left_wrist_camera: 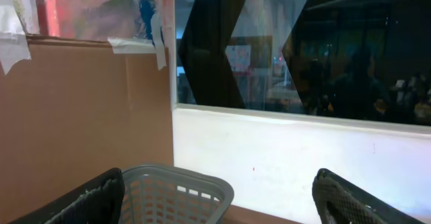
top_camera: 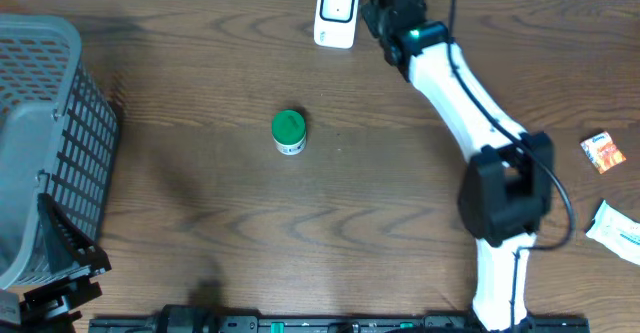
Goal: Scan the item barcode
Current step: 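Carry the candy bar with the right gripper to the white scanner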
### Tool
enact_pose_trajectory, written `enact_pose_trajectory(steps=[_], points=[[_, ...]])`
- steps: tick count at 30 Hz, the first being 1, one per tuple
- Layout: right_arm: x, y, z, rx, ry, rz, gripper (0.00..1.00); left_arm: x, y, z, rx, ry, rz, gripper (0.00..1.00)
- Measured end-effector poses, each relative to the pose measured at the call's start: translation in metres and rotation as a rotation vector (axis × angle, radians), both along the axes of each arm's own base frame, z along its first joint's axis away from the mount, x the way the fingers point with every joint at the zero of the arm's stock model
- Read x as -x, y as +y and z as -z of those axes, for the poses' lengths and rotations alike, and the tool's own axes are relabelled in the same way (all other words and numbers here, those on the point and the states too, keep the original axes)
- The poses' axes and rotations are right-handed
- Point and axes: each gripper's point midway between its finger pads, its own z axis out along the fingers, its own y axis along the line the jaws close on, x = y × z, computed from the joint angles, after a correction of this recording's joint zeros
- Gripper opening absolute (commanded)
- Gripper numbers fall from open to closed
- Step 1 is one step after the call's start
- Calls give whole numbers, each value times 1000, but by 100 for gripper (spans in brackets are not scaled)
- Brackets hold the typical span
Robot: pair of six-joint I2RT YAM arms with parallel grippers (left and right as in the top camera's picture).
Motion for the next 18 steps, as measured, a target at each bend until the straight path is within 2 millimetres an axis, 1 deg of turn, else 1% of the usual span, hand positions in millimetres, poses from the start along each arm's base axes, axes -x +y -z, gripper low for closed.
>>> enact_pose_trajectory(steps=[3, 7, 10, 13, 14, 15, 18], points=[[-13, 3, 21, 123, -4, 9, 1, 0, 0, 0, 0, 0, 0, 89], [-24, 10, 59, 349, -10, 10, 1, 0, 0, 2, 0, 7, 0, 89], [-25, 15, 87, 526, 2, 0, 1, -1, 0, 4, -1, 19, 0, 89], [-18, 21, 112, 660, 39, -3, 1, -1, 0, 5, -1, 20, 0, 89], [-16, 22, 118, 681, 52, -2, 1, -1, 0, 5, -1, 21, 0, 89], [-13, 25, 120, 690, 55, 3, 1, -1, 0, 5, -1, 22, 0, 89], [-8, 27, 114, 690, 43, 46, 1, -1, 0, 5, -1, 23, 0, 89]])
